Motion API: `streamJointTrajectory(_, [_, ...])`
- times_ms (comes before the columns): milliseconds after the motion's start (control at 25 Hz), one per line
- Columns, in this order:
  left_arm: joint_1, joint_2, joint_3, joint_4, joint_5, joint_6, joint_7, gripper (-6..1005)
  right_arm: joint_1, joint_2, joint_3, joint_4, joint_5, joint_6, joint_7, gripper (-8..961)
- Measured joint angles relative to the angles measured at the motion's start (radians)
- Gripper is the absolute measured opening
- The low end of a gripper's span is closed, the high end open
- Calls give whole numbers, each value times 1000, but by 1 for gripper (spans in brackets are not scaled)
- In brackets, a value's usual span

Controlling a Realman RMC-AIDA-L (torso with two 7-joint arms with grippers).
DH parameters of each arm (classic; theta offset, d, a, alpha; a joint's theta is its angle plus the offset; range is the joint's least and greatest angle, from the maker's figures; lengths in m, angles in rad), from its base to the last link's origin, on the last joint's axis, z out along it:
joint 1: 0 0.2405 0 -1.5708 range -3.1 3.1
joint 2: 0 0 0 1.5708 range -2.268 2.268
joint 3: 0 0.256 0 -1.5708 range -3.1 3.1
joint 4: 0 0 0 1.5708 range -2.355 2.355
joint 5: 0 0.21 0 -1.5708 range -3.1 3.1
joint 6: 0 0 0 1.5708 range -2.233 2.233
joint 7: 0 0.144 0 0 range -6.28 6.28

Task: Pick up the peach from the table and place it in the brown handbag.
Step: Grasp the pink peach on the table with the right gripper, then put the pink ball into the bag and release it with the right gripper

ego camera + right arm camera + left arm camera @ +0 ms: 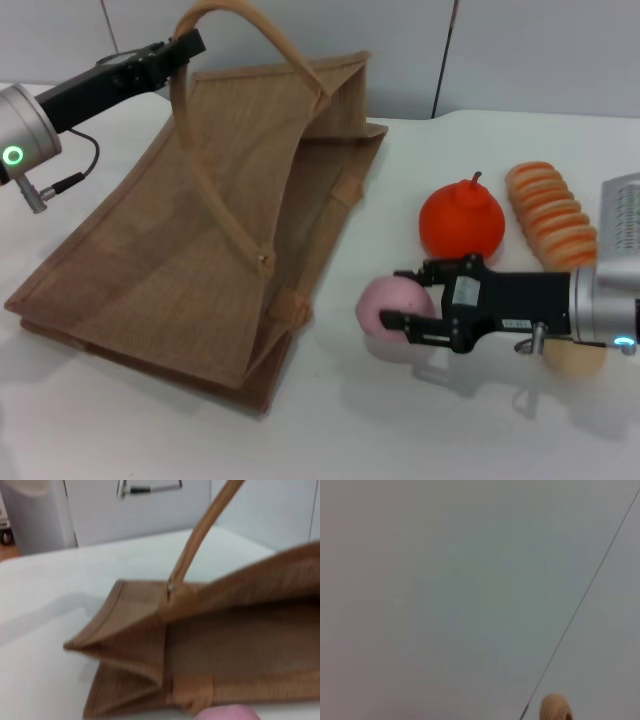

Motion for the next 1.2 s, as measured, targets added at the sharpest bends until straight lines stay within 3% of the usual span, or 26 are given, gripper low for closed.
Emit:
streamJointTrajectory(240, [-10, 0, 7, -2, 14, -57, -7, 230, -4, -1, 0, 4, 110, 82, -89, 529])
streamJointTrajectory(640, [-43, -2, 9, -12, 38, -164, -42, 239, 6, 23, 1, 14, 201, 65, -173, 496])
streamJointTrajectory(1200, [-53, 14, -8, -5, 11, -392, -111, 252, -6, 37, -38, 211, 200, -218, -182, 484])
